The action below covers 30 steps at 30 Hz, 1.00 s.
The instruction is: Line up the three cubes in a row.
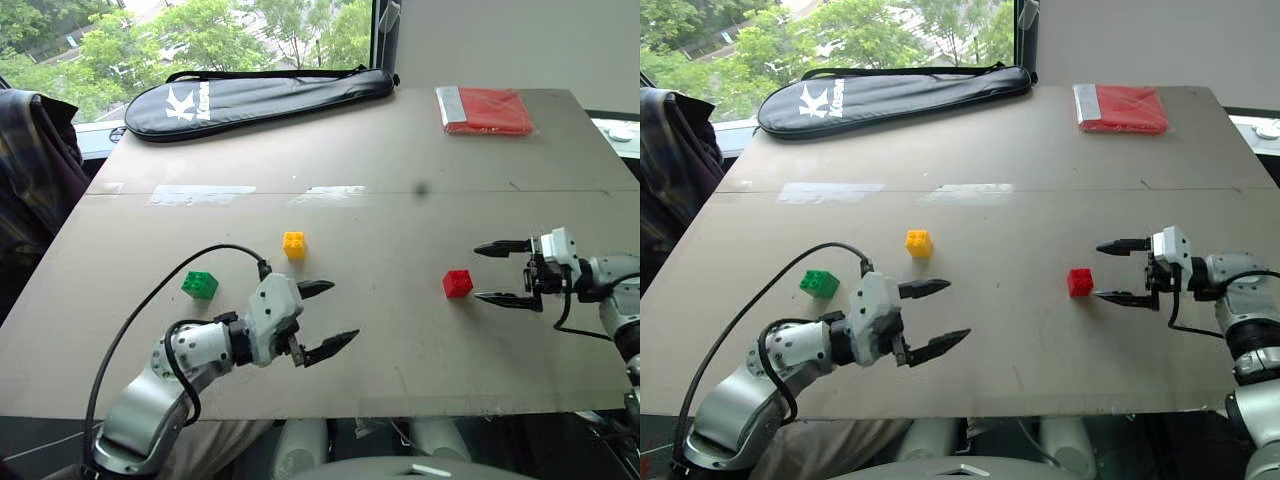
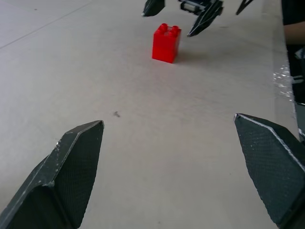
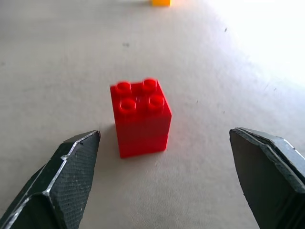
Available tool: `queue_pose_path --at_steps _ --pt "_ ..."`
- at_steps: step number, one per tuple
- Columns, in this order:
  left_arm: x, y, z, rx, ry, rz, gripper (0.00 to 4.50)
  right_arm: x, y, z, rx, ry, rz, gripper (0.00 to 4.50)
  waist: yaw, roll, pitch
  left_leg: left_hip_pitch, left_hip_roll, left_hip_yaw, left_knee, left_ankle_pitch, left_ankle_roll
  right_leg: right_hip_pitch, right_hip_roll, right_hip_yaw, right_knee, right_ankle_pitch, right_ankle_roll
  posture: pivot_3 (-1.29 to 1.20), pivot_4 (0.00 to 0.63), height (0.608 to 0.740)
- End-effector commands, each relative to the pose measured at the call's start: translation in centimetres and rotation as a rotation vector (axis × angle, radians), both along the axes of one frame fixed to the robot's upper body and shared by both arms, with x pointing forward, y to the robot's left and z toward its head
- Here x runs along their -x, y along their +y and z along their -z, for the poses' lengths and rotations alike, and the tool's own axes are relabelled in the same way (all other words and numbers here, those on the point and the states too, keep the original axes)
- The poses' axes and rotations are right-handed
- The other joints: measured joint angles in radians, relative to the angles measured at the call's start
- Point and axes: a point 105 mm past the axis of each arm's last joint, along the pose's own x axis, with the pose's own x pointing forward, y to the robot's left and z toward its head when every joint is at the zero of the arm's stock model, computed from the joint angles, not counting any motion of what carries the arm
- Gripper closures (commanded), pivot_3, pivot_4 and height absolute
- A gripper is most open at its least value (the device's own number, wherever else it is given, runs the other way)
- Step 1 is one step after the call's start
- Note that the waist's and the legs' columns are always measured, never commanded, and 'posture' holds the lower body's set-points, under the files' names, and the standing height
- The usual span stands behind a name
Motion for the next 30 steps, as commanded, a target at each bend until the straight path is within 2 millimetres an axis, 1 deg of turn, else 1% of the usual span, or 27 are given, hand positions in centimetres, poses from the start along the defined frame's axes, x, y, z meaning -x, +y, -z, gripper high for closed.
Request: queue_pose_path --at_steps 1,4,6,7,9,11,13,14,18,22,26,30 --pt "-1.4 1.4 -1.2 0.034 -0.106 -0.228 0.00 1.2 0.1 -3.4 -0.113 -0.048 -0.065 0.04 0.000 -0.001 0.000 0.000 0.000 0.000 0.000 0.000 0.000 0.000 -0.001 0.000 0.000 0.000 0.000 0.00 0.150 0.708" --pt "-2.2 3.7 -1.2 0.076 -0.155 -0.459 0.00 2.2 0.8 -5.6 -0.207 -0.064 -0.104 0.04 -0.003 -0.001 0.000 0.002 0.000 0.001 0.001 0.000 0.000 0.001 -0.001 0.002 0.003 0.000 -0.001 0.00 0.150 0.708" --pt "-1.8 5.1 -0.9 0.075 -0.183 -0.569 0.00 2.8 1.5 -6.6 -0.238 -0.071 -0.115 0.04 -0.004 -0.001 0.000 0.002 -0.001 0.001 0.001 0.000 0.000 0.000 -0.001 0.001 0.004 0.000 -0.001 0.00 0.150 0.708" --pt "-1.3 5.7 -0.6 0.091 -0.177 -0.609 0.00 3.0 1.8 -6.8 -0.243 -0.069 -0.117 0.04 -0.004 -0.001 0.000 0.003 0.000 0.001 0.000 0.000 0.000 0.000 -0.001 0.002 0.004 0.000 -0.001 0.00 0.150 0.708" --pt "-0.2 6.7 -0.4 0.111 -0.191 -0.676 0.00 3.5 2.2 -6.9 -0.244 -0.049 -0.123 0.04 -0.003 -0.001 0.001 0.002 0.000 0.001 0.000 0.000 0.000 0.000 0.000 0.001 0.004 0.000 -0.001 0.00 0.150 0.708" --pt "0.7 8.2 0.1 0.122 -0.188 -0.761 0.00 3.9 2.3 -6.9 -0.248 -0.040 -0.125 0.04 0.001 -0.002 0.001 0.001 0.000 0.000 0.000 0.000 0.000 -0.001 -0.001 0.000 0.003 -0.001 0.000 0.00 0.150 0.708" --pt "1.6 10.4 0.9 0.118 -0.182 -0.889 0.00 4.0 2.5 -7.0 -0.271 -0.040 -0.122 0.04 0.004 -0.003 0.001 0.001 0.000 0.000 0.001 0.000 0.000 -0.001 -0.001 0.000 0.003 -0.001 -0.001 0.00 0.150 0.708" --pt "2.0 11.3 1.2 0.095 -0.193 -0.926 0.00 4.0 2.5 -7.0 -0.280 -0.040 -0.123 0.04 0.004 -0.003 0.002 0.001 -0.001 0.000 0.001 0.000 0.000 -0.001 -0.001 0.000 0.003 -0.001 0.000 0.00 0.150 0.708" --pt "2.7 14.5 2.3 0.028 -0.214 -1.035 0.00 4.0 2.5 -6.9 -0.294 -0.041 -0.131 0.04 0.006 -0.003 0.002 0.001 -0.002 0.001 0.002 0.000 0.000 -0.001 0.000 0.000 0.003 -0.003 0.003 0.00 0.150 0.708" --pt "2.6 15.9 3.0 0.020 -0.206 -1.053 0.00 4.0 2.2 -6.6 -0.295 -0.039 -0.129 0.04 0.004 -0.005 0.003 0.001 -0.002 0.001 0.002 0.000 0.000 -0.001 0.001 0.000 0.003 -0.002 0.001 0.00 0.150 0.708" --pt "1.6 16.6 3.3 0.015 -0.201 -1.042 0.00 4.2 1.4 -6.1 -0.290 -0.035 -0.112 0.04 0.006 -0.006 0.003 0.000 -0.002 0.001 0.002 0.000 0.000 -0.002 0.001 -0.001 0.003 -0.001 0.000 0.00 0.150 0.708" --pt "0.7 17.3 3.6 0.014 -0.199 -1.046 0.00 4.2 0.9 -6.0 -0.282 -0.034 -0.096 0.04 0.005 -0.006 0.003 0.000 -0.002 0.001 0.002 0.000 0.000 -0.002 0.000 -0.001 0.003 -0.001 0.000 0.00 0.150 0.708"
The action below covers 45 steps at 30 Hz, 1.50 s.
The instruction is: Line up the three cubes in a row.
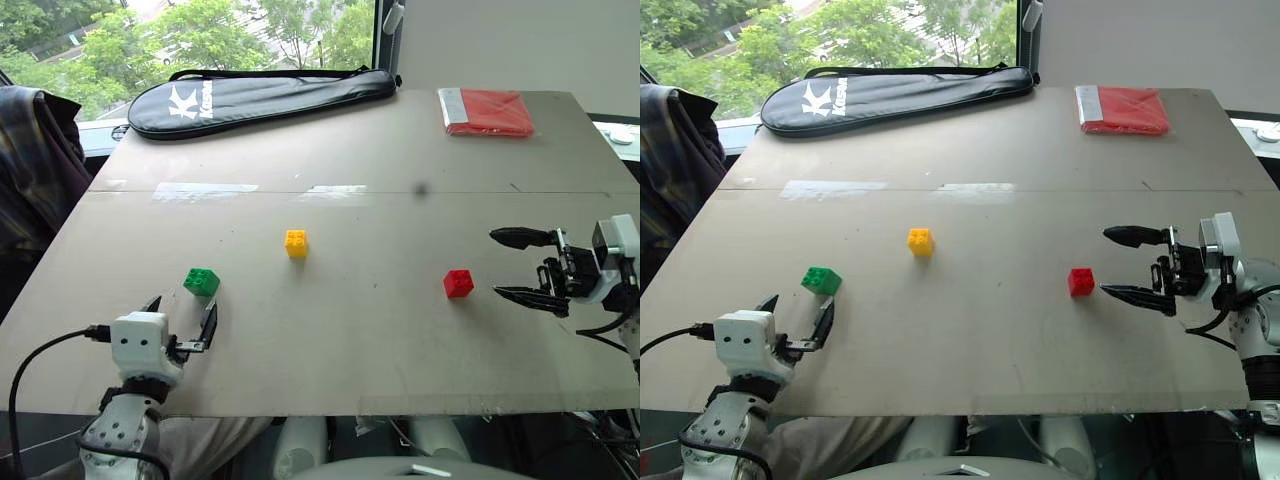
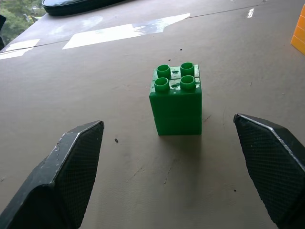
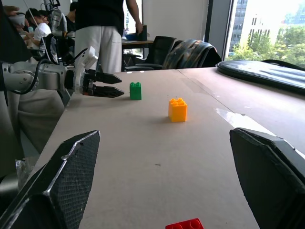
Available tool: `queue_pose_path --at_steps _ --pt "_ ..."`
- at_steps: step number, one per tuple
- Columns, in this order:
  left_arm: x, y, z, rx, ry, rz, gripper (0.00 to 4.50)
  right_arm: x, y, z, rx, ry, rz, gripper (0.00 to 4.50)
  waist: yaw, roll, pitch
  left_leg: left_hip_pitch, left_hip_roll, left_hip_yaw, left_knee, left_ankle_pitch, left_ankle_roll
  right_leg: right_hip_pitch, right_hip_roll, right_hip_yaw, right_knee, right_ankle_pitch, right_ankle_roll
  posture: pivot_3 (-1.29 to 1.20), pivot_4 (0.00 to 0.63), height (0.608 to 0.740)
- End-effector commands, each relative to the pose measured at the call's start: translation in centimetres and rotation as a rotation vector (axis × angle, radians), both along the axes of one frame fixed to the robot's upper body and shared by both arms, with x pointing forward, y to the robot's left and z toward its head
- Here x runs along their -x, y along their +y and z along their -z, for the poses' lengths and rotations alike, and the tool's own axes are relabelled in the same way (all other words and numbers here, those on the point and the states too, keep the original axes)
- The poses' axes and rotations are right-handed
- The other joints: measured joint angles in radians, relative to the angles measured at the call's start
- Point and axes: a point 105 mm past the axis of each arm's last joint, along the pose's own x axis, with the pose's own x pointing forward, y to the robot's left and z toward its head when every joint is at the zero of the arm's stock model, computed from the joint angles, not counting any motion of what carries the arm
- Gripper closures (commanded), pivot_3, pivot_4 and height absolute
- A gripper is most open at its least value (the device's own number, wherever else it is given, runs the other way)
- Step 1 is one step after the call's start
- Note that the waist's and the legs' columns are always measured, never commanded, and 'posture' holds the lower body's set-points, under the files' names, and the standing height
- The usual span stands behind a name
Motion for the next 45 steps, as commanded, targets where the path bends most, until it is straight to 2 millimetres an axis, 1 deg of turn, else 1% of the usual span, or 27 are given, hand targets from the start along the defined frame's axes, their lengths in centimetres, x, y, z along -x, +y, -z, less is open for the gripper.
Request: queue_pose_path --at_steps 1,5,12,13,14,16,18,19,21,23,25,26,27,29,32,34,35,37,40,43,45 --pt "-0.4 0.7 -0.6 -0.018 -0.028 -0.005 0.00 0.6 -0.7 -0.8 0.011 -0.049 -0.019 0.04 -0.002 0.000 0.000 0.000 0.000 0.000 0.000 0.000 0.000 0.000 0.000 0.000 0.000 0.000 0.000 0.00 0.150 0.708" --pt "-2.0 0.6 0.1 -0.020 0.016 0.051 0.00 0.7 -0.5 -0.8 0.011 -0.051 -0.017 0.04 -0.005 0.000 0.000 0.000 0.000 0.000 0.000 0.000 0.000 0.000 0.000 0.000 0.001 0.000 0.000 0.00 0.150 0.708" --pt "-3.5 1.2 1.0 0.019 0.059 0.049 0.00 0.8 -0.1 -1.0 0.010 -0.056 -0.017 0.04 -0.006 0.000 0.000 0.001 0.001 0.000 0.000 0.000 0.000 0.000 0.000 0.000 0.002 0.000 0.000 0.00 0.150 0.708" --pt "-3.6 1.1 1.1 0.020 0.063 0.053 0.53 0.8 -0.1 -1.0 0.011 -0.057 -0.017 0.00 -0.006 0.000 0.000 0.001 0.001 0.000 0.000 0.000 0.000 0.000 0.000 0.000 0.002 0.000 0.000 0.00 0.150 0.708" --pt "-3.6 1.1 1.2 0.017 0.069 0.058 0.81 0.8 0.0 -1.0 0.011 -0.058 -0.016 0.00 -0.006 0.000 0.000 0.001 0.001 0.000 0.000 0.000 0.000 0.000 0.000 0.000 0.002 0.000 0.000 0.00 0.150 0.708" --pt "-3.6 0.7 1.3 0.028 0.078 0.072 1.71 0.8 0.1 -1.1 0.010 -0.061 -0.013 0.00 -0.006 0.000 0.000 0.001 0.001 0.000 0.000 0.000 0.000 0.000 -0.001 0.000 0.002 0.000 0.000 0.00 0.150 0.708" --pt "-3.4 0.6 1.5 0.043 0.088 0.077 2.81 0.8 0.1 -1.1 0.009 -0.063 -0.009 0.00 -0.006 0.000 0.000 0.001 0.001 0.000 0.000 0.000 0.000 0.000 -0.001 0.000 0.003 0.000 0.000 0.00 0.150 0.708" --pt "-3.4 0.6 1.5 0.050 0.092 0.076 3.21 0.8 0.2 -1.2 0.009 -0.063 -0.008 0.00 -0.006 0.000 0.000 0.002 0.001 0.000 0.000 0.000 0.000 0.000 -0.001 0.000 0.003 0.000 0.000 0.00 0.150 0.708" --pt "-3.4 0.6 1.5 0.063 0.094 0.073 3.22 0.8 0.2 -1.2 0.009 -0.064 -0.008 0.00 -0.006 0.000 0.000 0.002 0.001 0.000 0.000 0.000 0.000 0.000 -0.001 0.000 0.003 0.000 0.000 0.00 0.150 0.708" --pt "-3.7 0.1 0.7 0.073 0.069 0.106 3.22 0.8 0.3 -1.2 0.006 -0.064 -0.006 0.00 -0.006 0.000 0.000 0.002 0.001 0.000 0.000 0.000 0.000 0.000 -0.001 0.000 0.003 0.000 0.000 0.00 0.150 0.708" --pt "-4.3 -1.5 -1.2 0.068 0.022 0.223 3.22 0.8 0.4 -1.3 0.000 -0.062 0.000 0.00 -0.006 0.000 0.000 0.001 0.001 0.000 0.000 0.000 0.000 0.000 -0.001 0.000 0.003 0.000 0.000 0.00 0.150 0.708" --pt "-4.5 -2.7 -2.3 0.077 0.001 0.310 3.22 0.9 0.4 -1.3 -0.004 -0.060 0.004 0.00 -0.005 0.000 0.000 0.001 0.001 0.000 0.000 0.000 0.000 0.000 -0.001 0.000 0.003 0.000 0.000 0.00 0.150 0.708" --pt "-4.6 -4.2 -3.3 0.069 -0.012 0.425 3.22 0.9 0.3 -1.3 -0.005 -0.058 0.007 0.00 0.001 -0.002 0.001 0.001 0.001 0.000 0.000 0.000 0.000 0.000 -0.001 0.000 0.003 0.000 0.000 0.00 0.150 0.708" --pt "-4.3 -6.5 -4.4 0.068 -0.002 0.625 3.22 1.0 0.3 -1.2 -0.006 -0.054 0.015 0.00 0.007 -0.003 0.002 0.000 0.001 0.000 0.000 0.000 0.000 -0.001 -0.001 -0.002 0.003 0.000 0.000 0.00 0.150 0.708" --pt "-3.0 -10.3 -4.2 -0.034 0.086 0.937 3.22 1.0 0.1 -1.1 -0.007 -0.044 0.026 0.00 0.007 -0.002 0.002 0.000 0.001 0.000 0.000 0.000 0.000 -0.001 -0.001 -0.001 0.003 0.000 0.000 0.00 0.150 0.708" --pt "-2.7 -12.2 -4.0 -0.081 0.126 1.095 3.22 1.1 0.0 -0.9 -0.003 -0.036 0.039 0.00 0.007 0.000 0.002 0.000 0.000 0.001 -0.001 0.000 0.000 -0.001 -0.001 0.000 0.002 0.000 0.000 0.00 0.150 0.708" --pt "-3.4 -13.5 -4.0 -0.110 0.126 1.177 3.22 1.2 -0.2 -0.5 0.011 -0.020 0.059 0.00 0.007 -0.001 0.002 0.000 0.000 0.001 -0.001 0.000 0.000 -0.001 -0.001 0.001 0.002 0.000 0.000 0.00 0.150 0.708" --pt "-4.5 -14.9 -4.0 -0.146 0.127 1.268 3.22 1.3 -0.4 0.0 0.026 0.000 0.080 0.00 0.019 -0.001 0.002 0.000 -0.001 0.002 0.000 0.000 0.000 -0.001 0.000 0.000 0.001 0.000 0.000 0.00 0.150 0.708" --pt "-6.0 -18.4 -3.3 -0.186 0.161 1.428 3.22 1.8 -0.8 0.5 0.035 -0.001 0.113 0.00 0.022 0.000 0.002 -0.001 -0.002 0.002 0.001 0.000 0.000 0.000 0.002 -0.002 0.002 0.000 0.000 0.00 0.150 0.708" --pt "-7.2 -20.5 -2.5 -0.205 0.177 1.498 3.22 2.4 -1.0 0.5 0.031 -0.005 0.139 0.00 0.016 -0.001 0.002 -0.002 -0.002 0.002 0.001 0.000 0.000 0.000 0.002 -0.001 0.001 0.001 0.001 0.00 0.150 0.708" --pt "-7.9 -21.5 -1.8 -0.224 0.182 1.529 3.22 2.8 -1.1 0.5 0.028 -0.007 0.157 0.00 0.010 -0.001 0.002 -0.002 -0.002 0.002 0.000 0.000 0.000 0.000 0.003 -0.001 0.000 0.002 0.004 0.00 0.150 0.708"
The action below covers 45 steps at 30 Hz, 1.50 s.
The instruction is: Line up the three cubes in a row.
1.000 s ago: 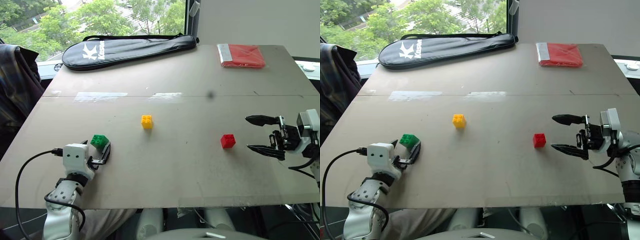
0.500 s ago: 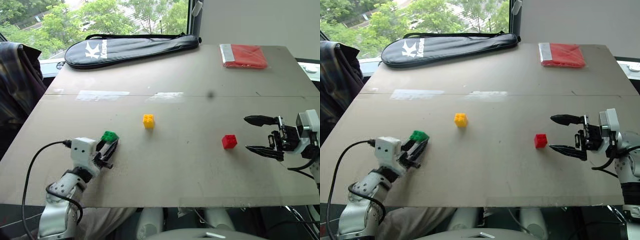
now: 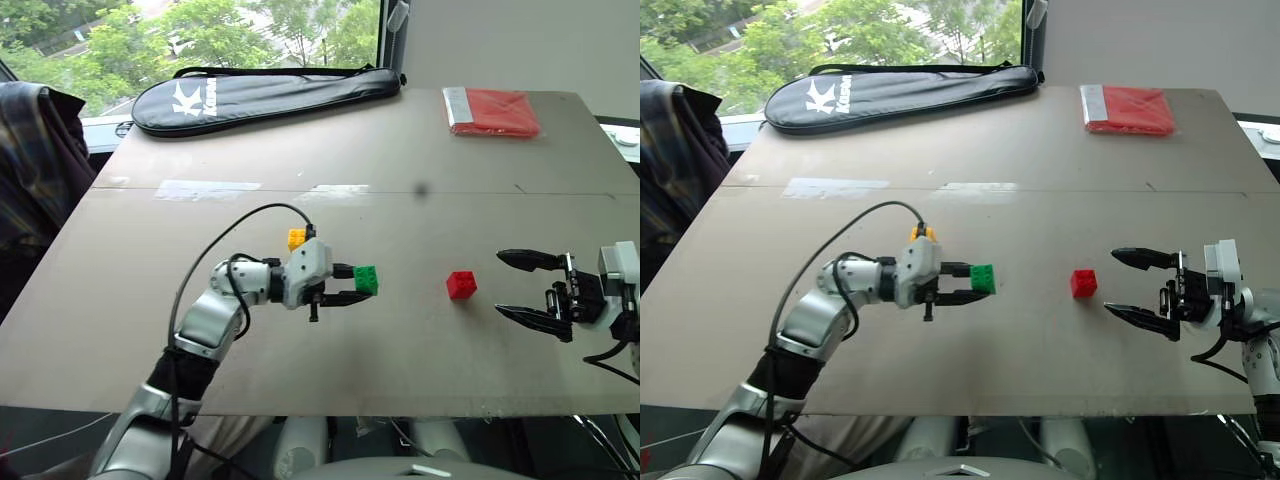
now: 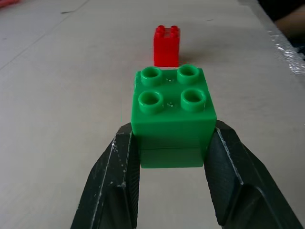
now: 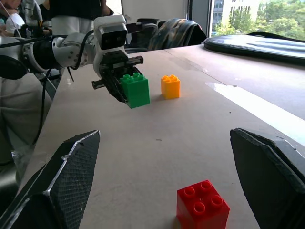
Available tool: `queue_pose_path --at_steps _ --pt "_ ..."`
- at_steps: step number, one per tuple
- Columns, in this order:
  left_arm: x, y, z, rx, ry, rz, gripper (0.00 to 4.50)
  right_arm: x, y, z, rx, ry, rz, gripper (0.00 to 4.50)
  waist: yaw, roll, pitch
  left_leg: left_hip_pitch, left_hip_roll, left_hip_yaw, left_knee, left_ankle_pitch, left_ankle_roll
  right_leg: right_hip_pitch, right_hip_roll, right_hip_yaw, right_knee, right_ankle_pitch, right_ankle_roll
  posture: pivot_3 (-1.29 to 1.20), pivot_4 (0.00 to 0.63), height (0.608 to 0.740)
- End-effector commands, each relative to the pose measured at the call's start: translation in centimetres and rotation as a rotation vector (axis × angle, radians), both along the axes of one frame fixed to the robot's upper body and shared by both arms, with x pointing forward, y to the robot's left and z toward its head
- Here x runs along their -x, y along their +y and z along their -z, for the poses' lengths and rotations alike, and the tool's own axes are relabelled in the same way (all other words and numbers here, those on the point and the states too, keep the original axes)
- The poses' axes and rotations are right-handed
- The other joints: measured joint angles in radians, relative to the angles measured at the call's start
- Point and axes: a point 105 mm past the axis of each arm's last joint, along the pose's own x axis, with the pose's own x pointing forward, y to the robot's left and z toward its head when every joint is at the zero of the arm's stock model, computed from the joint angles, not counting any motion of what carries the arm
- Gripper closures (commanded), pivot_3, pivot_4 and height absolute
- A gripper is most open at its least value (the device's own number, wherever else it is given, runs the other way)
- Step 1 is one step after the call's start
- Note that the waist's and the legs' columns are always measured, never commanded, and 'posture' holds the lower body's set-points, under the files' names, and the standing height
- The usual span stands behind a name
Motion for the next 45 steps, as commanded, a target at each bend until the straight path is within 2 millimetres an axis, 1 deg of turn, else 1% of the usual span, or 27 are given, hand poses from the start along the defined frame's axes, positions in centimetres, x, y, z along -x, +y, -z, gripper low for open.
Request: queue_pose_path --at_steps 1,3,6,13,18,23,31,32,33,35,38,43,44,45 --pt "-1.0 -1.4 1.3 -0.049 -0.025 0.068 3.22 0.8 -0.6 -1.4 -0.005 -0.071 0.046 0.00 -0.007 0.000 0.000 0.000 0.000 0.000 0.000 0.000 0.000 0.000 0.001 0.000 -0.001 0.000 0.000 0.00 0.150 0.708" --pt "-1.7 -2.4 1.4 -0.054 -0.036 0.085 3.22 1.3 -1.0 -1.2 -0.004 -0.064 0.072 0.00 -0.006 -0.001 0.000 0.000 0.001 -0.001 -0.001 0.000 0.000 0.000 0.001 0.000 -0.001 0.000 0.000 0.00 0.150 0.708" --pt "-2.5 -3.2 1.5 -0.064 -0.058 0.107 3.22 2.0 -1.3 -0.8 0.003 -0.055 0.096 0.00 0.003 -0.001 0.000 -0.002 0.001 -0.003 -0.001 0.000 0.000 -0.001 0.001 -0.003 -0.001 0.000 0.000 0.00 0.150 0.708" --pt "-3.0 -4.5 1.7 -0.066 -0.063 0.144 3.22 2.7 -1.9 -0.1 -0.012 -0.041 0.127 0.00 0.001 -0.001 0.000 -0.003 0.000 -0.002 0.001 0.000 0.000 -0.001 0.001 -0.001 -0.002 0.000 0.000 0.00 0.150 0.708" --pt "-2.9 -5.0 2.1 -0.066 -0.052 0.147 3.22 2.7 -2.2 0.4 -0.002 -0.035 0.143 0.00 0.002 -0.001 0.000 -0.004 0.000 -0.004 0.000 0.000 0.000 -0.001 0.001 -0.002 -0.002 0.000 0.000 0.00 0.150 0.708" --pt "-2.6 -5.3 2.4 -0.074 -0.035 0.152 3.22 2.6 -2.2 0.4 0.003 -0.042 0.144 0.00 0.002 -0.001 0.000 -0.004 0.000 -0.004 0.001 0.000 0.000 -0.001 0.001 -0.002 -0.002 0.000 0.001 0.00 0.150 0.708" --pt "-2.3 -5.0 2.8 -0.084 0.012 0.151 3.22 2.2 -2.2 0.4 0.009 -0.053 0.144 0.00 0.002 -0.001 0.000 -0.004 0.000 -0.004 0.001 0.000 0.000 -0.001 0.001 -0.003 -0.002 0.000 0.001 0.00 0.150 0.708" --pt "-2.3 -5.0 2.9 -0.083 0.015 0.149 2.18 2.2 -2.2 0.4 0.010 -0.054 0.145 0.00 0.002 -0.001 0.000 -0.004 0.000 -0.004 0.001 0.000 0.000 -0.001 0.001 -0.003 -0.002 0.000 0.001 0.00 0.150 0.708" --pt "-2.3 -5.0 2.9 -0.086 0.010 0.147 1.85 2.1 -2.2 0.4 0.011 -0.054 0.145 0.00 0.002 -0.001 0.000 -0.004 0.000 -0.004 0.001 0.000 0.000 -0.001 0.001 -0.003 -0.002 0.000 0.001 0.00 0.150 0.708" --pt "-2.4 -4.9 2.9 -0.093 -0.007 0.146 1.00 2.1 -2.3 0.5 0.013 -0.056 0.145 0.00 0.002 -0.001 0.000 -0.004 0.000 -0.004 0.001 0.000 0.000 -0.001 0.001 -0.003 -0.002 0.000 0.001 0.00 0.150 0.708" --pt "-2.5 -4.9 2.9 -0.096 -0.019 0.133 0.04 2.1 -2.4 0.5 0.017 -0.056 0.145 0.00 0.002 -0.001 0.000 -0.004 0.000 -0.004 0.001 0.000 0.000 -0.001 0.001 -0.003 -0.002 0.000 0.001 0.00 0.150 0.708" --pt "-2.9 -4.1 1.8 -0.082 -0.037 0.115 0.04 2.1 -2.4 0.6 0.019 -0.058 0.143 0.00 0.001 -0.001 0.000 -0.004 0.000 -0.004 0.001 0.000 0.000 -0.001 0.001 -0.003 -0.001 0.000 0.000 0.00 0.150 0.708" --pt "-3.0 -3.8 1.3 -0.073 -0.044 0.107 0.04 2.1 -2.4 0.7 0.019 -0.059 0.141 0.00 0.001 -0.001 0.000 -0.003 0.000 -0.004 0.001 0.000 0.000 -0.001 0.001 -0.003 -0.001 0.000 0.000 0.00 0.150 0.708" --pt "-3.1 -3.5 0.4 -0.052 -0.054 0.098 0.04 2.0 -2.3 0.7 0.018 -0.060 0.139 0.00 0.001 -0.001 0.000 -0.004 0.000 -0.004 0.001 0.000 0.000 -0.001 0.001 -0.003 -0.001 0.000 0.000 0.00 0.150 0.708"
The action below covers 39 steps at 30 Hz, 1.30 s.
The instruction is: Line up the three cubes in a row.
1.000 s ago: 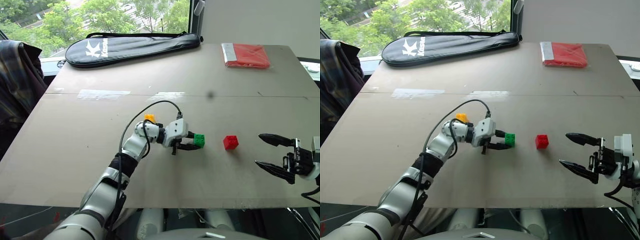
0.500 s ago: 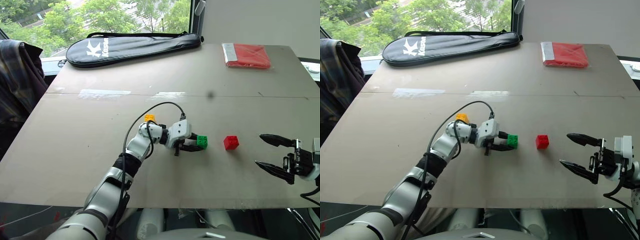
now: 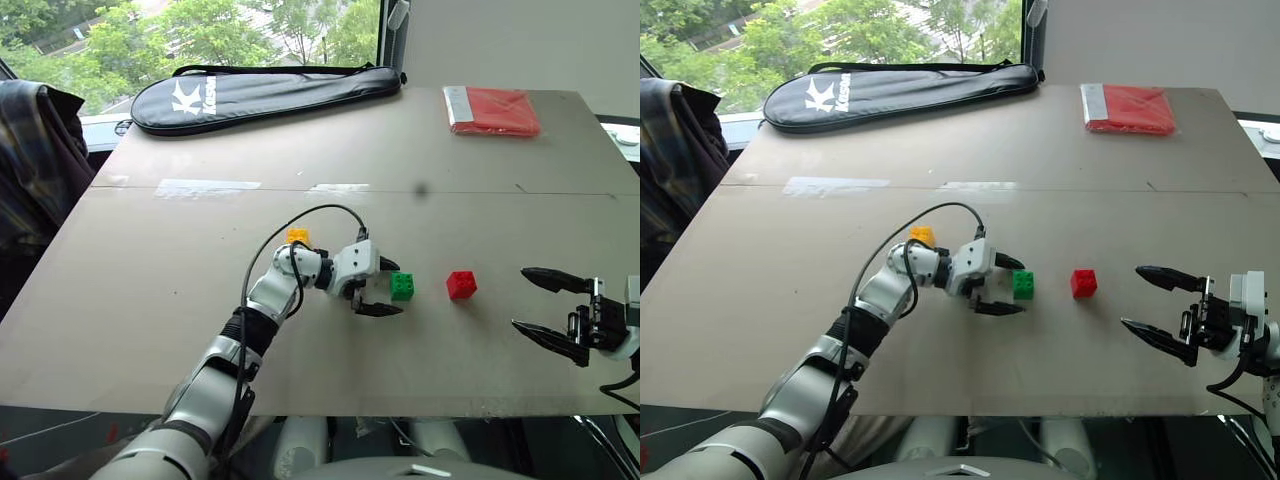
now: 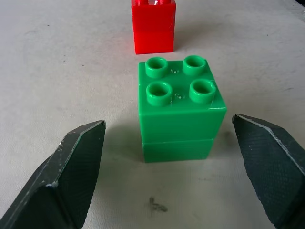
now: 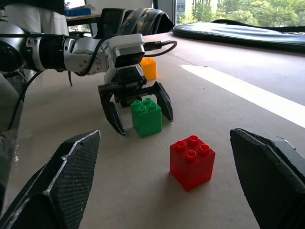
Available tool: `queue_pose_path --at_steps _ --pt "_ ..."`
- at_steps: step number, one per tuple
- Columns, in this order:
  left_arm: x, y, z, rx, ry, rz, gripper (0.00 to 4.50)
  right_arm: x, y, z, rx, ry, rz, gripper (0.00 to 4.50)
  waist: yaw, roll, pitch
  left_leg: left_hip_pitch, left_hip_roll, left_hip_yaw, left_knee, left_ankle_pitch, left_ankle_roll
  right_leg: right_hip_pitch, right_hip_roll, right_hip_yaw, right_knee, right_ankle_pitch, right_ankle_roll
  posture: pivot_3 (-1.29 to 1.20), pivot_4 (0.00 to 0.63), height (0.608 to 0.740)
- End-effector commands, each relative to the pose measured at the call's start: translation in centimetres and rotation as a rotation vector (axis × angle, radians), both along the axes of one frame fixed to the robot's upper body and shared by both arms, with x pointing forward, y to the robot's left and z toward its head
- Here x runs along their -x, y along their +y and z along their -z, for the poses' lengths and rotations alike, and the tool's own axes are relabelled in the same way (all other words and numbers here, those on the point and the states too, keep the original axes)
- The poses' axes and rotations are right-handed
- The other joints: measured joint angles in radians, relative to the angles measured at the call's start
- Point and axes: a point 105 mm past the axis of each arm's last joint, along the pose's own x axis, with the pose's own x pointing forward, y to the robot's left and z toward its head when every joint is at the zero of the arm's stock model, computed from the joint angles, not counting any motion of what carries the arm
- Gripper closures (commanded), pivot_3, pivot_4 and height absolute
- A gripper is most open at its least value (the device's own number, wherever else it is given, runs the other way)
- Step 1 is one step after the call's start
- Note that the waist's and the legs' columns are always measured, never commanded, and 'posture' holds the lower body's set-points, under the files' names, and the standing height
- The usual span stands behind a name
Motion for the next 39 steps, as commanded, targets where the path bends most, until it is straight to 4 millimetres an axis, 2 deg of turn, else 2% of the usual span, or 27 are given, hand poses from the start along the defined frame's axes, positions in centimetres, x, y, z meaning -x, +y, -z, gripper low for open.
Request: queue_pose_path --at_steps 1,4,7,10,14,20,25,30,35,39 --pt "-0.3 1.0 -3.3 0.076 -0.055 -0.017 0.04 -0.1 0.1 -0.8 0.011 -0.050 -0.009 0.00 0.000 0.000 0.000 0.000 0.000 0.000 0.000 0.000 0.000 0.000 0.000 0.000 0.000 0.000 0.000 0.00 0.150 0.708" --pt "0.4 2.0 -5.6 0.139 -0.036 -0.010 0.04 -0.2 0.3 -0.9 0.009 -0.053 -0.019 0.00 0.000 0.000 0.000 0.000 0.000 0.000 0.000 0.000 0.000 0.000 0.000 0.000 0.001 0.000 0.000 0.00 0.150 0.708" --pt "2.0 3.6 -8.0 0.188 -0.011 0.012 0.04 -0.3 0.6 -1.0 0.011 -0.054 -0.030 0.00 -0.002 0.000 0.000 0.000 0.001 0.000 0.000 0.000 0.000 0.000 0.000 0.000 0.001 0.000 0.000 0.00 0.150 0.708" --pt "2.8 4.9 -9.6 0.220 -0.002 -0.025 0.04 -0.4 0.8 -1.3 0.012 -0.057 -0.041 0.00 -0.002 0.000 0.000 0.000 0.001 -0.001 0.000 0.000 0.000 0.000 0.000 0.000 0.001 0.000 0.000 0.00 0.150 0.708" --pt "2.8 8.1 -10.8 0.262 -0.053 -0.256 0.04 -0.9 1.3 -2.2 -0.023 -0.079 -0.054 0.00 -0.003 0.000 0.000 0.001 0.001 -0.002 0.000 0.000 0.000 0.000 0.000 0.001 0.002 0.000 0.000 0.00 0.150 0.708" --pt "2.8 11.8 -8.2 0.283 -0.115 -0.692 0.04 -1.6 1.6 -2.7 -0.071 -0.081 -0.057 0.00 -0.009 0.000 0.000 0.004 0.002 -0.003 0.000 0.000 0.000 0.001 -0.001 0.002 0.003 0.000 0.000 0.00 0.150 0.708" --pt "2.1 12.9 -6.5 0.341 -0.161 -0.990 0.04 -2.3 1.5 -2.7 -0.097 -0.080 -0.049 0.00 0.004 0.000 0.001 0.006 0.001 -0.003 0.000 0.000 0.000 0.003 -0.003 0.003 0.004 -0.001 -0.002 0.00 0.150 0.708" --pt "1.3 13.2 -3.4 0.289 -0.184 -1.167 0.04 -2.6 1.1 -2.7 -0.100 -0.088 -0.038 0.00 0.003 0.000 0.001 0.006 0.000 -0.001 0.001 0.000 0.000 0.003 -0.002 0.003 0.004 -0.001 -0.002 0.00 0.150 0.708" --pt "0.6 13.3 -2.8 0.314 -0.192 -1.246 0.04 -2.5 0.8 -2.7 -0.086 -0.095 -0.031 0.00 0.002 0.000 0.001 0.006 0.000 0.000 0.000 0.000 0.000 0.003 -0.002 0.002 0.004 0.000 -0.001 0.00 0.150 0.708" --pt "0.3 12.5 -1.8 0.307 -0.157 -1.236 0.04 -2.3 0.8 -2.6 -0.083 -0.093 -0.027 0.00 0.002 0.000 0.000 0.006 0.000 0.001 0.000 0.000 0.000 0.003 -0.002 0.003 0.004 0.000 -0.001 0.00 0.150 0.708"
